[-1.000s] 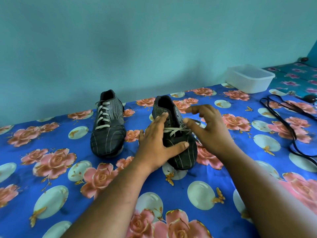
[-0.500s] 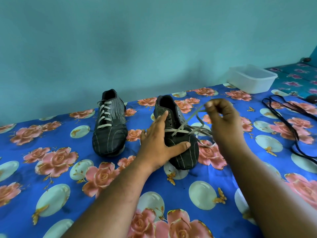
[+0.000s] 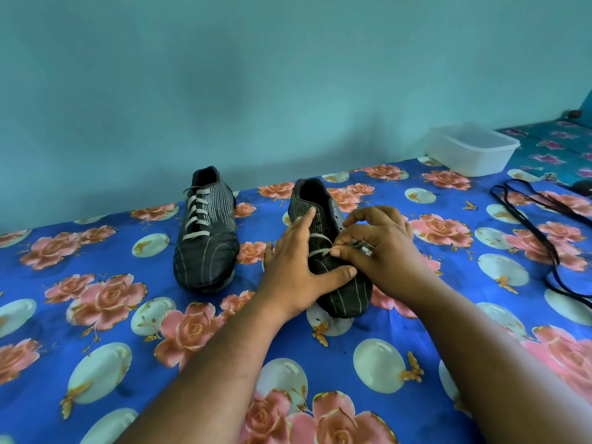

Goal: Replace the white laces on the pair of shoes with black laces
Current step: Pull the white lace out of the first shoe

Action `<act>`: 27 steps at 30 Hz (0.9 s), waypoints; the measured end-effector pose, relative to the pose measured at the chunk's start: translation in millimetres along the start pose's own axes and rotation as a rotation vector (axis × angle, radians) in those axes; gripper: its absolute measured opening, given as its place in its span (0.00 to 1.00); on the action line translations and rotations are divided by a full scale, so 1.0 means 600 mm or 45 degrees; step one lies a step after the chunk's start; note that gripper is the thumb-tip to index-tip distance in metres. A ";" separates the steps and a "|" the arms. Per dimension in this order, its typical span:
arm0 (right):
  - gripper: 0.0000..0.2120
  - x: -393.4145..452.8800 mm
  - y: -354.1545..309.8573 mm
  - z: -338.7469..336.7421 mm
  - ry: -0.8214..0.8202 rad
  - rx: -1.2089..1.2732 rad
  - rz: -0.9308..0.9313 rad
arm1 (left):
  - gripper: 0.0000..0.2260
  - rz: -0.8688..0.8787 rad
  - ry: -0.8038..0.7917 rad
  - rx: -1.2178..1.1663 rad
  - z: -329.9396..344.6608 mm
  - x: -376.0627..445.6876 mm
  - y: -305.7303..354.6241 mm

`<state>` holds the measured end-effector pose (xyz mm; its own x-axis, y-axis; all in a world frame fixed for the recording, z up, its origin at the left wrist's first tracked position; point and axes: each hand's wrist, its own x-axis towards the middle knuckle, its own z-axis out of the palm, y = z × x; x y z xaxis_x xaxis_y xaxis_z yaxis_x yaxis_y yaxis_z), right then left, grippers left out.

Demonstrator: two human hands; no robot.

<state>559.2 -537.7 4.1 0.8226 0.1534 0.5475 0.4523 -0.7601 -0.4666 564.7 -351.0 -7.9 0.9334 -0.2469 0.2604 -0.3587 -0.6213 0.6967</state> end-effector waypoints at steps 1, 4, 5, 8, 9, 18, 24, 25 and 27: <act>0.07 0.001 -0.001 -0.001 0.035 0.053 -0.001 | 0.53 -0.003 -0.003 -0.004 0.000 0.000 0.000; 0.03 0.010 -0.006 -0.018 0.263 0.338 0.166 | 0.53 -0.020 -0.029 -0.029 -0.001 0.000 -0.001; 0.05 0.014 -0.004 -0.028 0.388 0.454 0.288 | 0.53 -0.018 -0.029 -0.032 -0.002 -0.001 -0.001; 0.08 0.021 0.017 -0.055 0.752 0.708 0.626 | 0.52 -0.004 -0.012 -0.028 -0.001 0.000 -0.003; 0.09 0.022 0.026 -0.061 0.808 0.740 0.711 | 0.52 -0.005 -0.013 -0.026 -0.001 0.000 -0.003; 0.23 0.004 -0.002 -0.013 0.061 -0.017 0.173 | 0.52 -0.004 -0.004 -0.023 0.000 0.001 -0.003; 0.12 0.001 0.005 -0.004 0.012 0.047 0.069 | 0.52 -0.002 -0.008 -0.033 0.003 0.002 -0.004; 0.09 0.003 0.002 -0.007 0.071 0.087 0.062 | 0.52 -0.005 -0.009 -0.037 0.002 0.002 -0.004; 0.03 0.008 -0.002 -0.019 0.229 0.234 0.137 | 0.52 -0.014 -0.012 -0.047 0.002 0.001 -0.004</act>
<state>558.8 -543.4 15.2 0.8024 -0.0492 0.5948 0.4340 -0.6359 -0.6381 566.2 -350.3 -10.4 0.9372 -0.2471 0.2461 -0.3473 -0.5966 0.7235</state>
